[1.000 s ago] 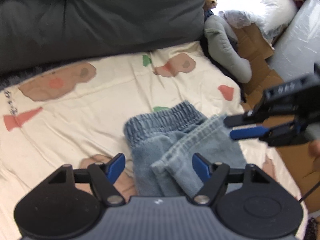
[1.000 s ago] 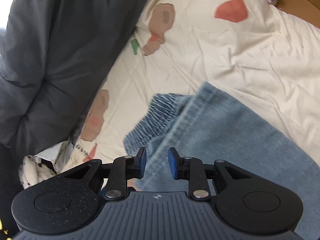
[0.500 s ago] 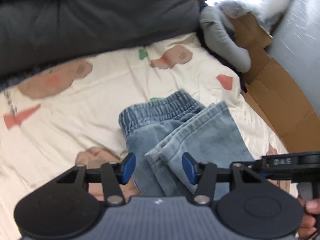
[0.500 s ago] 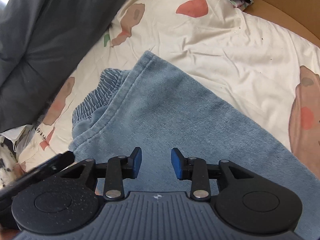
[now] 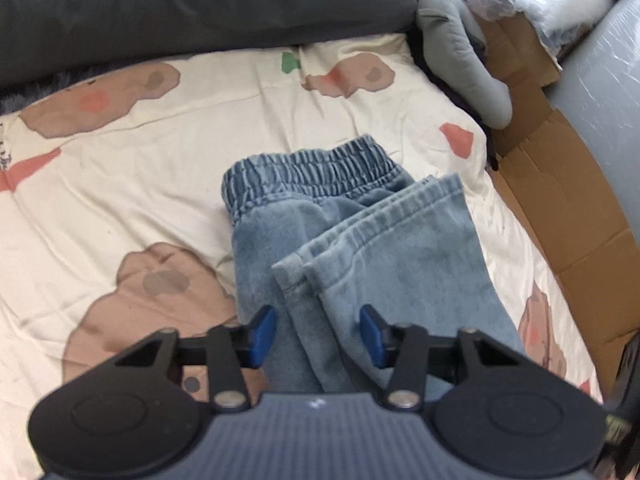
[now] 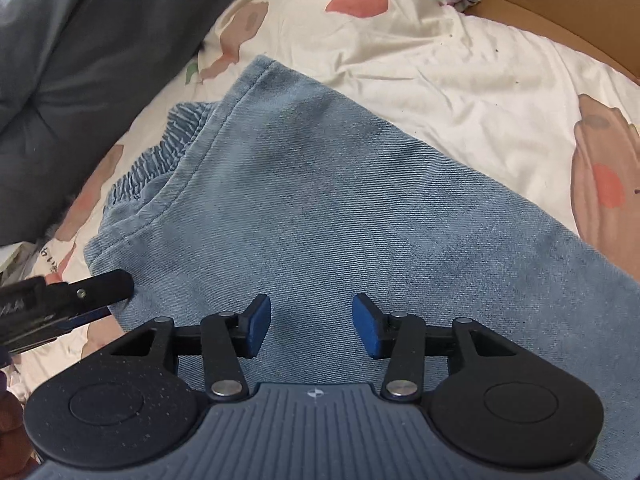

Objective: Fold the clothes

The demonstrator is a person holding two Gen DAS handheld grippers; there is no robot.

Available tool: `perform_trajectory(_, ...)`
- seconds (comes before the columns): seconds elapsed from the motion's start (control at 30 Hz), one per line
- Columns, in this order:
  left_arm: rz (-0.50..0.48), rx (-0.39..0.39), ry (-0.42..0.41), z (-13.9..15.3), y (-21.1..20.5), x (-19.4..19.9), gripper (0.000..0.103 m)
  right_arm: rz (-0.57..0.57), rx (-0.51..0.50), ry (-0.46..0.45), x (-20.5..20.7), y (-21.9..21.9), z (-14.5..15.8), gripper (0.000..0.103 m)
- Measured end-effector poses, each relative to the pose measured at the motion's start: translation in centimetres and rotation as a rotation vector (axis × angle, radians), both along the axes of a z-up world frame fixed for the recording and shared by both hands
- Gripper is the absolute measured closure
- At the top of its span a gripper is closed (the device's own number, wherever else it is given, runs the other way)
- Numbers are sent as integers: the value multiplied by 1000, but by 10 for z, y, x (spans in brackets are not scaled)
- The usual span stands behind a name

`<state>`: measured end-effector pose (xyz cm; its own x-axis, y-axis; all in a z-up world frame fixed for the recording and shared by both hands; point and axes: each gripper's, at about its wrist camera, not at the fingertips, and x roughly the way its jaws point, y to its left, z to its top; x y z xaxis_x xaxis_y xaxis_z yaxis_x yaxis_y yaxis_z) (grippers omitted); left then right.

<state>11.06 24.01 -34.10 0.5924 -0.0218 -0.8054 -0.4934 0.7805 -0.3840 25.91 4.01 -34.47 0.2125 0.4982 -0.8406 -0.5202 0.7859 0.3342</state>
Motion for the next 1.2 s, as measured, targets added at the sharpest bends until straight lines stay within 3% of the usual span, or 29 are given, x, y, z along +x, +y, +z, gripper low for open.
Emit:
perform_trajectory(0.07, 0, 10, -16, 3, 0, -1, 81, 10, -2, -17, -6, 0, 0, 48)
perform_trajectory(0.17, 1, 24, -41, 9, -1, -4, 91, 42, -7, -26, -13, -3, 2, 48)
perform_trajectory(0.33, 13, 57, -79, 18, -3, -11, 95, 149, -48, -52, -12, -10, 8, 48)
perform_trajectory(0.5, 53, 75, -67, 16, 6, -15, 96, 150, -64, -38, -1, -26, 15, 48)
perform_trajectory(0.57, 60, 59, -60, 15, 10, -15, 90, 165, -64, -38, 0, -32, 19, 48)
perform_trajectory(0.63, 53, 64, -60, 17, 10, -15, 75, 176, -59, -43, 1, -37, 23, 48)
perform_trajectory(0.7, 37, 54, -59, 15, 9, -13, 40, 164, -51, -43, 3, -43, 25, 48)
perform_trajectory(0.83, -21, 39, -27, 7, 5, 0, 36, 96, -13, -21, 16, -49, 30, 48)
perform_trajectory(0.93, -10, 20, 19, 0, 2, 9, 38, 103, 31, -65, 24, -49, 44, 42)
perform_trajectory(1.03, 6, 49, 38, 0, -3, 13, 41, 65, 52, -78, 31, -52, 53, 37)
perform_trajectory(1.17, 58, 65, 83, 5, -2, 16, 72, 72, 50, -80, 37, -53, 62, 37)
perform_trajectory(1.2, 58, 60, 85, 7, 0, 15, 73, 72, 53, -90, 36, -55, 65, 37)
